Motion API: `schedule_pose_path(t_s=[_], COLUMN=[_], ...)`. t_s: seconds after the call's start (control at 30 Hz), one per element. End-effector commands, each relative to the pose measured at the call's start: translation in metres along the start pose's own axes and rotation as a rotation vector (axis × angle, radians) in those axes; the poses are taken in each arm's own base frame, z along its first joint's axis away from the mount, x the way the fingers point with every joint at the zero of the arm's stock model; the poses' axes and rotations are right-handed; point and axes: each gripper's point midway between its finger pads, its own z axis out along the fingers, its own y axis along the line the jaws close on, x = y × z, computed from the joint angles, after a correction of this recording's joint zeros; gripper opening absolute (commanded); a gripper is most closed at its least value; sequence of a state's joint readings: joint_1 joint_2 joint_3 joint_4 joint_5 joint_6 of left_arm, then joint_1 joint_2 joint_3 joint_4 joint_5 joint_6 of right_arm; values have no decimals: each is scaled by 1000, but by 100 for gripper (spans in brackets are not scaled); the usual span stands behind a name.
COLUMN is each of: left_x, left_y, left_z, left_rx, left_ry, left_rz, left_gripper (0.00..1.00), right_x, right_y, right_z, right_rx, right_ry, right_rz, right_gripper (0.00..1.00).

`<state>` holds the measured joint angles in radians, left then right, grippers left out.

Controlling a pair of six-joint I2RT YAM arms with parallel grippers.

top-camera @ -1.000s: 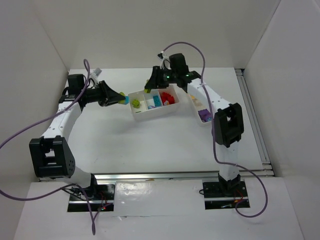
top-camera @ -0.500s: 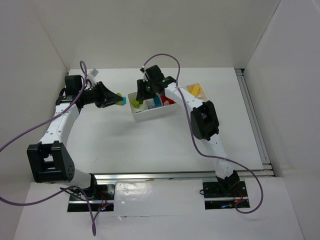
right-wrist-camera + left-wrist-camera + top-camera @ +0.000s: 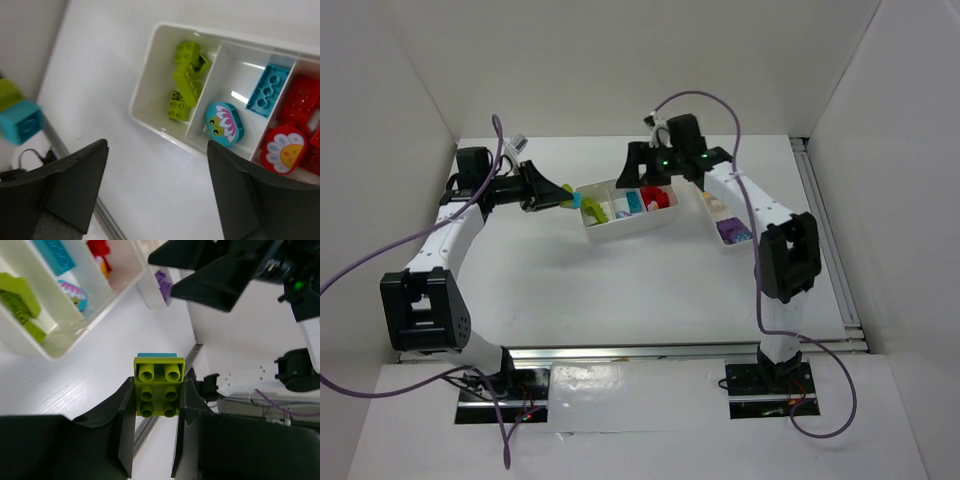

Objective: Sort the legos into containers by color

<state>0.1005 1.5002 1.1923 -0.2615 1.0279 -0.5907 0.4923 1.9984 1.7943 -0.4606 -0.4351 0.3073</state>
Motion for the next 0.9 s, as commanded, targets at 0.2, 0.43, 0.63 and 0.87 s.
schedule_pose_path(t_s=[0.2,0.43,0.63,0.87], left_x=[25,27,27,22], left_y=[-63,-81,-82,-87], left_z=[22,36,36,36], left_rx=[369,424,424,437], left_ry=[183,219,219,204], left_rz=[229,283,262,284], left_gripper=[0,0,0,0], right_x=[-10,-7,3,10], right_y=[106,126,128,128], right_z=[-81,-78,-75,-75], right_rx=[-660,-716,-746,-777], right_ry=[10,32,64,81], right_rz=[-179,-215,-207,-196], right_gripper=[94,95,89,72])
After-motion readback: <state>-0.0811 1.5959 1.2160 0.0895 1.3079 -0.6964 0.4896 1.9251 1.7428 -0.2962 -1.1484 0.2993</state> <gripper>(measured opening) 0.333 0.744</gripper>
